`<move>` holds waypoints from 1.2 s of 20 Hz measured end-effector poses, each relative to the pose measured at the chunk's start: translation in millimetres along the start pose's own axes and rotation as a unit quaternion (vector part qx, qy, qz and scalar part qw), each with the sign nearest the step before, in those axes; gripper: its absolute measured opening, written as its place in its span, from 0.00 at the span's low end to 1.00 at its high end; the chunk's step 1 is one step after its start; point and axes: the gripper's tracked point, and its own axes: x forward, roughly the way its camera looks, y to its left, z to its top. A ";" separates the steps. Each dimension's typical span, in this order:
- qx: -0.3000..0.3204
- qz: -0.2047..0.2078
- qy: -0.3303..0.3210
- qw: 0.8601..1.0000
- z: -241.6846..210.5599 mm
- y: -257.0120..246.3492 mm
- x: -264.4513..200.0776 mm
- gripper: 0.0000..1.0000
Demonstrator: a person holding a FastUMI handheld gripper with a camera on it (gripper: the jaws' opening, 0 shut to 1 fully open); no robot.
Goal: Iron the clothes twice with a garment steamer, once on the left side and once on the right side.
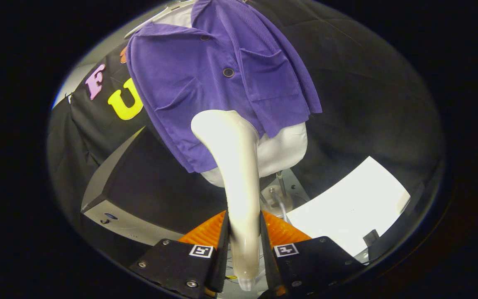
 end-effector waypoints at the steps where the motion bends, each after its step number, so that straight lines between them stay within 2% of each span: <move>1: -0.004 0.008 -0.010 1.000 1.0 9.1 -11.1 0.39; 7: -0.041 0.077 -0.040 0.995 -20.2 69.1 -86.4 0.39; 13: -0.075 0.131 -0.048 0.987 -46.4 123.0 -139.5 0.39; 18: -0.095 0.169 -0.037 0.980 -73.2 156.6 -162.8 0.39; 24: -0.102 0.181 -0.005 0.978 -95.2 166.3 -165.8 0.39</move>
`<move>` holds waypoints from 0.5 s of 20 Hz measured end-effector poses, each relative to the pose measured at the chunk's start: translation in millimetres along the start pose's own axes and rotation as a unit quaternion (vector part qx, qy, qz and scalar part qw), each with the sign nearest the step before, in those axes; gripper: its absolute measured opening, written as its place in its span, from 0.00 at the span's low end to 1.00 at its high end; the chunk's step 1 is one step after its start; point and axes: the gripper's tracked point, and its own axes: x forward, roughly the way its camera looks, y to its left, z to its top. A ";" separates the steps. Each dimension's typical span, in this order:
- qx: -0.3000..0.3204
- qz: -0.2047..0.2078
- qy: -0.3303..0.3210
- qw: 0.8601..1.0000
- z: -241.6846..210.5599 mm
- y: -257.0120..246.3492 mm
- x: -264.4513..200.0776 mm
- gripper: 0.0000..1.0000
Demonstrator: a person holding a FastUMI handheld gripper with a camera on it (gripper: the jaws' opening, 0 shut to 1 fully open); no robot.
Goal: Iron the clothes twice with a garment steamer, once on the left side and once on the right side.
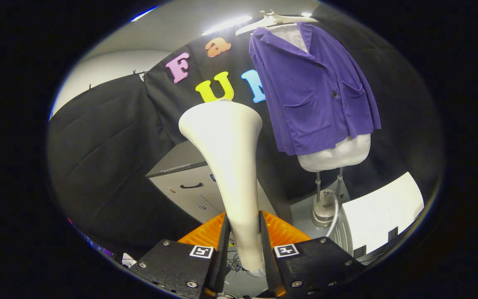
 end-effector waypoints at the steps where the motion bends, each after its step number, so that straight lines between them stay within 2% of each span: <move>1: -0.001 0.000 0.002 1.000 0.3 -0.4 1.1 0.39; 10: -0.010 0.001 0.015 1.000 -5.4 6.4 10.3 0.39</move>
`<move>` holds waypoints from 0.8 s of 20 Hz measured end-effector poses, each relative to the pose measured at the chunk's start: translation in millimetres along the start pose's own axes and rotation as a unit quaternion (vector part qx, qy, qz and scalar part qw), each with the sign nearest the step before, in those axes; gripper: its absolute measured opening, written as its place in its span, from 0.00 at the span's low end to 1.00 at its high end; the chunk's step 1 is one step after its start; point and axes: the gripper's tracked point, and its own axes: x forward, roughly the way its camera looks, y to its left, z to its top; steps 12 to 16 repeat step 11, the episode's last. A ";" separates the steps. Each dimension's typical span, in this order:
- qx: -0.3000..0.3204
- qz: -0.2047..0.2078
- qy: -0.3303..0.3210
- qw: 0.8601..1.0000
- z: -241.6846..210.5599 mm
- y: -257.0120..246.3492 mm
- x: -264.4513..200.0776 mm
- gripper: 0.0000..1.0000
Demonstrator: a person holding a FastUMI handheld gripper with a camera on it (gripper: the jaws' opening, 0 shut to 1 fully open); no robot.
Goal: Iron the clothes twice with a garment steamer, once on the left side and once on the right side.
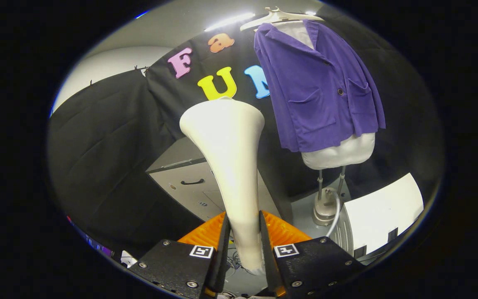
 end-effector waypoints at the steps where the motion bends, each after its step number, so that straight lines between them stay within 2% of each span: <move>1: 0.000 0.000 0.002 1.000 -1.2 0.9 1.8 0.39; 16: 0.004 0.012 0.005 1.000 0.5 11.2 0.5 0.39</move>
